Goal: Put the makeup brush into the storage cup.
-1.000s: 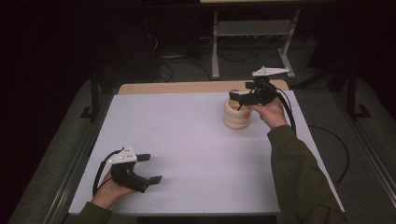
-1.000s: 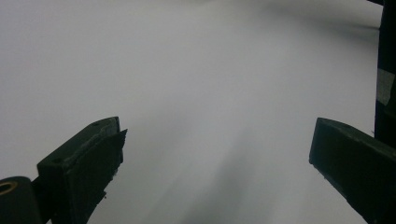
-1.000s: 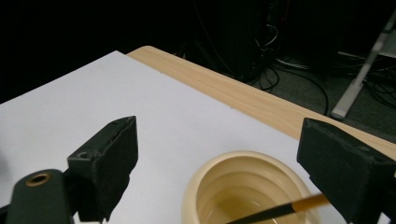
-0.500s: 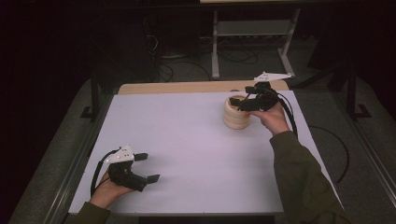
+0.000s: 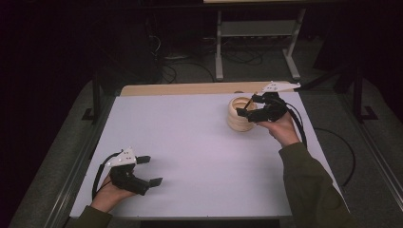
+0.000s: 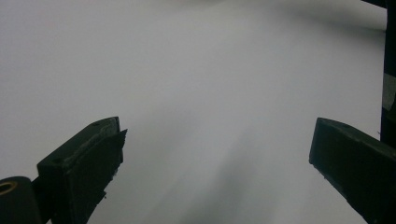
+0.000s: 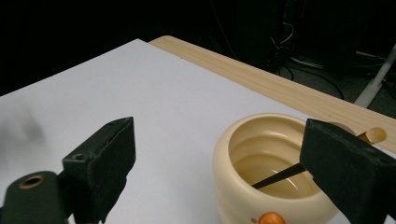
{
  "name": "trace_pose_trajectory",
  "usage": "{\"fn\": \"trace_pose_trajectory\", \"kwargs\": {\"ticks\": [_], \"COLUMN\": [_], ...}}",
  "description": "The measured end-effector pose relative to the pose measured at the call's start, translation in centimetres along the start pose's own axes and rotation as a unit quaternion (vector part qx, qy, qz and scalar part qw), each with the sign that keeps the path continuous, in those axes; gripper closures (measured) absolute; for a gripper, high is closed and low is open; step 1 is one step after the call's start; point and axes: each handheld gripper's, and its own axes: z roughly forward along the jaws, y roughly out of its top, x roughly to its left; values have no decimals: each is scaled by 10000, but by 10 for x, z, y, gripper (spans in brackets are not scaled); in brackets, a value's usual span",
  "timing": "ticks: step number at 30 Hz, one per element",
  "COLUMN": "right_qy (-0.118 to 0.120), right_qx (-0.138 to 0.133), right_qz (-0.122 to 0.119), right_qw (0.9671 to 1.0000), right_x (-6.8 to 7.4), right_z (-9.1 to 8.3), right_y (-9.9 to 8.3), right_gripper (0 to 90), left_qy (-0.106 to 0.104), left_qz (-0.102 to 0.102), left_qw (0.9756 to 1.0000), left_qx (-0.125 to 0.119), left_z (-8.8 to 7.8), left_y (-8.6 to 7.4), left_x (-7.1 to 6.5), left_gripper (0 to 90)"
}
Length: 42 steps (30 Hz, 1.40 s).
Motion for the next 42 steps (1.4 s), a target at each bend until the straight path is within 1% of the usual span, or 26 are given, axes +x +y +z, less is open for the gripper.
{"fn": "trace_pose_trajectory", "kwargs": {"ticks": [4, 5, 11, 13, 17, 19, 20, 22, 28, 32, 34, 36, 39, 40, 42], "right_qy": [20, 38, 46, 44, 25, 27, 27, 39, 98, 55, 55, 42, 22, 23, -4], "right_qx": [46, 74, 142, 191, 270, 277, 278, 285, 333, 343, 287, 311, 288, 332, 333], "right_qz": [-42, -75, -99, -76, -124, -174, -162, -188, -228, -270, -241, -230, -210, -186, -245], "right_qw": [10000, 9999, 9998, 9998, 9996, 9995, 9995, 9994, 9991, 9990, 9993, 9992, 9994, 9993, 9991], "right_x": [4, 6, 9, 11, 17, 19, 20, 22, 29, 31, 31, 31, 29, 30, 31], "right_z": [-4, -5, -9, -10, -14, -15, -16, -17, -21, -25, -28, -31, -35, -36, -39], "right_y": [-3, -6, -15, -19, -26, -30, -31, -35, -47, -51, -53, -56, -59, -60, -62], "right_gripper": [98, 98, 99, 100, 100, 100, 100, 100, 100, 100, 100, 100, 100, 99, 99], "left_qy": [6, 9, 12, 12, 16, 21, 26, 20, 26, 39, 38, 29, 33, 32, 23], "left_qz": [-1, 1, 5, -3, -22, -28, 1, -22, 17, 22, -25, -44, -25, 0, -33], "left_qw": [10000, 10000, 10000, 10000, 10000, 10000, 10000, 10000, 10000, 10000, 10000, 10000, 10000, 10000, 10000], "left_qx": [25, 26, 22, 21, 1, -24, -17, -41, -12, -30, -39, -45, -31, -8, -37], "left_z": [-1, -1, -1, -2, -1, -1, -2, -2, -2, -2, -2, -2, -2, -3, -3], "left_y": [0, 1, 0, 0, 0, -1, -1, -1, -1, -1, -1, -1, -1, -1, -1], "left_x": [0, 0, 0, 0, -1, -1, -1, -1, -1, -1, -2, -2, -2, -2, -2], "left_gripper": [25, 25, 25, 25, 25, 25, 25, 25, 25, 25, 25, 25, 25, 25, 25]}}
